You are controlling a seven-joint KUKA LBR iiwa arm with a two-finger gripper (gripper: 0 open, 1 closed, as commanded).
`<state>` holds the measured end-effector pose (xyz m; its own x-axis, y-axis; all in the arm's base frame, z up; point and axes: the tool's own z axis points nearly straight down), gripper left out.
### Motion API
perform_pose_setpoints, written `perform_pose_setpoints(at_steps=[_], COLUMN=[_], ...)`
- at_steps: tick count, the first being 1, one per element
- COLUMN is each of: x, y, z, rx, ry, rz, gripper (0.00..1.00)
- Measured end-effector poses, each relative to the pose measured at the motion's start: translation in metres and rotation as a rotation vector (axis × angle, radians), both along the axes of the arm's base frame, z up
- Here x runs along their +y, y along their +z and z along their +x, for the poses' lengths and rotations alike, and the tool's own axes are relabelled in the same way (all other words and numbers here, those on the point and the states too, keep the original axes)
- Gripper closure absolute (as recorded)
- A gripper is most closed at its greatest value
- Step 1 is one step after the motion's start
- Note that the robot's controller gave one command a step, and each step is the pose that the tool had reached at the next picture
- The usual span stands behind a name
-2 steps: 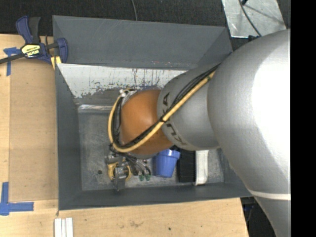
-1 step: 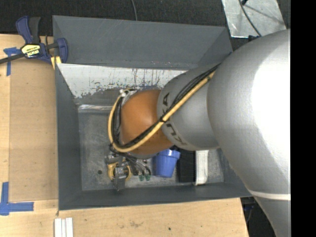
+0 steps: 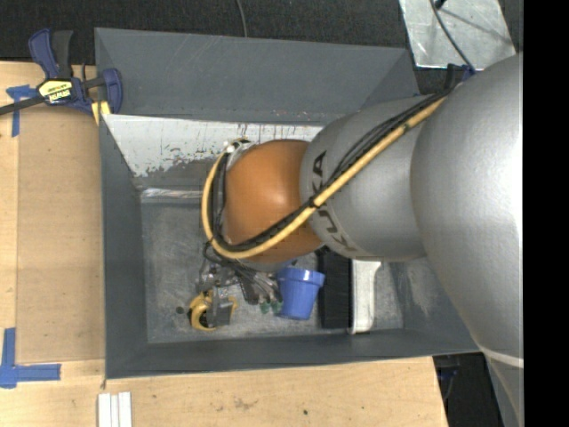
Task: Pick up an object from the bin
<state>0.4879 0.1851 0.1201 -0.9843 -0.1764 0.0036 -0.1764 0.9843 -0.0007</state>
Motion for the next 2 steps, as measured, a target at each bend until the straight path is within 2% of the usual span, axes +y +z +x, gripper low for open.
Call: perform_pose_setpoints(at_steps=[1, 2], x=[0.001, -0.008], y=[0.067, 0.135], z=[0.006, 0.005], rx=[-0.001, -0.001], ry=[0.011, 0.008], rz=[0.000, 0.000], gripper=[1.00, 1.00])
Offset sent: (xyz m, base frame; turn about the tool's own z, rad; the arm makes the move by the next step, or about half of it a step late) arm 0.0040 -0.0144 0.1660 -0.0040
